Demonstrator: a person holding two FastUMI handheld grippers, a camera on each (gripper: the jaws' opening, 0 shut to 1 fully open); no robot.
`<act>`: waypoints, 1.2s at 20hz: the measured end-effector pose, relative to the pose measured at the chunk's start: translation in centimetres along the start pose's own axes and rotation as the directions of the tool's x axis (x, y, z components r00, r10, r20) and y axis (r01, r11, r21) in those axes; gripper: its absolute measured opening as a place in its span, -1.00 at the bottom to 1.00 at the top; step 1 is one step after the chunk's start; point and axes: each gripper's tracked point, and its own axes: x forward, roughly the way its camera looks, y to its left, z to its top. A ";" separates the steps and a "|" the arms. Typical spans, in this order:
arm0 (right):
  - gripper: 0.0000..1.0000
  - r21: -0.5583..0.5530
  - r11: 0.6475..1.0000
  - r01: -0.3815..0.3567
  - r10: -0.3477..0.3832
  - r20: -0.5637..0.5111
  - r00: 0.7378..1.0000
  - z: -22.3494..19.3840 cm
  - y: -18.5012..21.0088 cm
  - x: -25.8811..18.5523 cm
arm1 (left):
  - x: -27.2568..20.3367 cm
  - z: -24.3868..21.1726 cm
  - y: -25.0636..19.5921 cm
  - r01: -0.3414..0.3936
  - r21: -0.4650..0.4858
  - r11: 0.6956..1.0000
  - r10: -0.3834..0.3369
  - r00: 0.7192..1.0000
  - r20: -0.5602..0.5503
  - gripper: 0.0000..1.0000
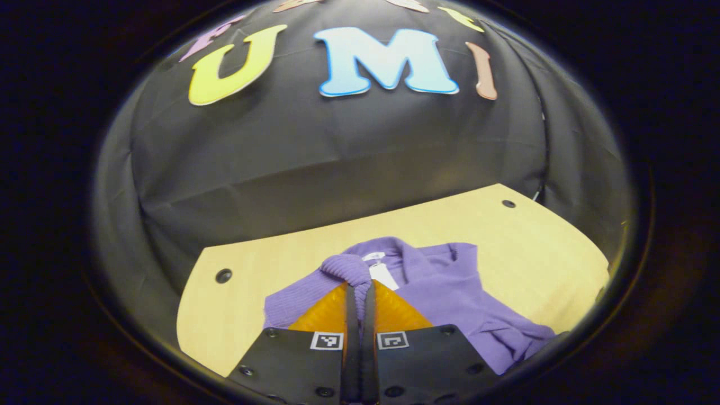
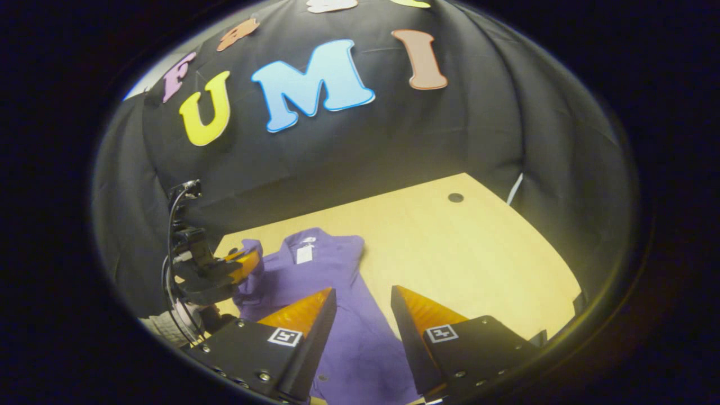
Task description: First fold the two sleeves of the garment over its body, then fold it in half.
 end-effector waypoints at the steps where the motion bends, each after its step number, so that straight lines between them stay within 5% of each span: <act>1: 0.22 0.010 1.000 0.014 -0.014 0.004 1.000 0.1 -0.7 -0.3 | 0.6 0.0 -1.5 0.022 0.010 1.000 -0.022 1.000 -0.004 -0.85; 9: 0.30 0.068 0.990 0.122 -0.124 0.018 0.992 0.0 -5.8 -3.2 | 3.9 -1.9 -9.7 0.126 0.029 0.992 -0.124 0.990 -0.063 -0.85; 19: 0.29 0.105 0.976 0.188 -0.191 0.013 0.982 -1.2 -9.0 -5.8 | 6.4 -6.7 -13.4 0.176 0.021 0.984 -0.169 0.967 -0.188 -0.82; 20: 0.29 0.106 0.977 0.187 -0.189 0.013 0.982 -1.2 -9.0 -5.9 | 6.4 -7.2 -14.2 0.206 0.003 0.979 -0.201 0.959 -0.200 -0.61; 23: 0.29 0.099 0.981 0.168 -0.170 0.004 0.986 -1.2 -8.4 -5.6 | 5.7 -6.9 -14.2 0.208 0.008 0.978 -0.202 0.960 -0.196 -0.44; 24: 0.29 0.092 0.983 0.160 -0.161 -0.001 0.987 -1.2 -8.2 -5.4 | 5.3 -6.8 -14.1 0.205 0.007 0.979 -0.200 0.961 -0.191 -0.20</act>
